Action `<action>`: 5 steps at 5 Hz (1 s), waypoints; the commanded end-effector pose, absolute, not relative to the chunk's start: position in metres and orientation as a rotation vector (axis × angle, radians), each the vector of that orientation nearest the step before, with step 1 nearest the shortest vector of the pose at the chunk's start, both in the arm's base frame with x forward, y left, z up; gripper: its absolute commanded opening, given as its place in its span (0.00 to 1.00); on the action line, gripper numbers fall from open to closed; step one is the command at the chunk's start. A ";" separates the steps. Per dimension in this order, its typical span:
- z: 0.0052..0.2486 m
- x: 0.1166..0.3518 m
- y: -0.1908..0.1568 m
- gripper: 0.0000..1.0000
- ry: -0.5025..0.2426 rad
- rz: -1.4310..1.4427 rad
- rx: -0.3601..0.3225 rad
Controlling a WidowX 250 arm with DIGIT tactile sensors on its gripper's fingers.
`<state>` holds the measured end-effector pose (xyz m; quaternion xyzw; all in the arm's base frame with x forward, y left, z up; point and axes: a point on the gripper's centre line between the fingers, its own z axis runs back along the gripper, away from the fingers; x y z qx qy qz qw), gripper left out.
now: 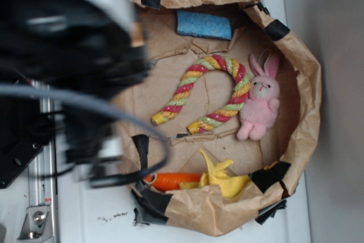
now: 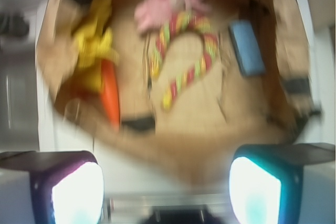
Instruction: Grab the multicolored rope.
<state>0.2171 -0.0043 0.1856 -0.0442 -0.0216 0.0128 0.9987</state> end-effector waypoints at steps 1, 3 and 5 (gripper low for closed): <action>0.115 0.289 0.004 1.00 0.010 0.168 -0.114; 0.047 0.302 -0.039 1.00 0.041 -0.020 -0.131; 0.003 0.321 -0.029 0.00 0.023 -0.038 -0.120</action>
